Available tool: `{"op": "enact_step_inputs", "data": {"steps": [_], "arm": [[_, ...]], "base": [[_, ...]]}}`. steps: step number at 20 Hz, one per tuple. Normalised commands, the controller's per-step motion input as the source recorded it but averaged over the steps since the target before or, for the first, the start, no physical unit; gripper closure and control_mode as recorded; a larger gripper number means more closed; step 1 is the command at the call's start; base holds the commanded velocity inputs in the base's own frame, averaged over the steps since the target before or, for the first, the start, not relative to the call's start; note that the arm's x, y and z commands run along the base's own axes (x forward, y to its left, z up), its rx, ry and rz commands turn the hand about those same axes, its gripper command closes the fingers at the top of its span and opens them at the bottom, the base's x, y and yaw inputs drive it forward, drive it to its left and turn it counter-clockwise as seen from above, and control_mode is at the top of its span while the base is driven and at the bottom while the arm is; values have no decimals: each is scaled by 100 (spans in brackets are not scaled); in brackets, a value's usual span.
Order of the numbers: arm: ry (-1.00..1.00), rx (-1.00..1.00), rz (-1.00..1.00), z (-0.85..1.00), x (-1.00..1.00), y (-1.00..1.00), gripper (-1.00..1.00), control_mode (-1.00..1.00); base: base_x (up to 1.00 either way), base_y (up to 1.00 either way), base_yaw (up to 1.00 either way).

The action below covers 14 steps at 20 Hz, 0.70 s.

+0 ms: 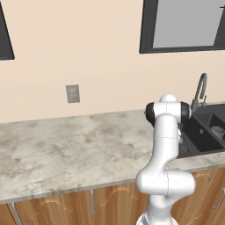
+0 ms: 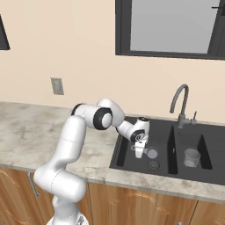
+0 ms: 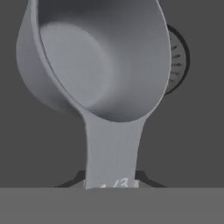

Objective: Move any existing items from the left basin to the right basin for drying. Then move the measuring cup from the counter to the left basin of the sink for washing.

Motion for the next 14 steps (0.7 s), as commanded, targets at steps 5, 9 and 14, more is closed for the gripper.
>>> {"op": "enact_step_inputs", "data": {"steps": [5,9,14], "arm": [[0,0,0,-31,11,0,100,-100],[4,1,0,-5,3,0,-100,-100],[0,6,0,0,0,-1,-100,-100]], "base": [[0,0,0],[0,0,0],[0,0,0]]}}
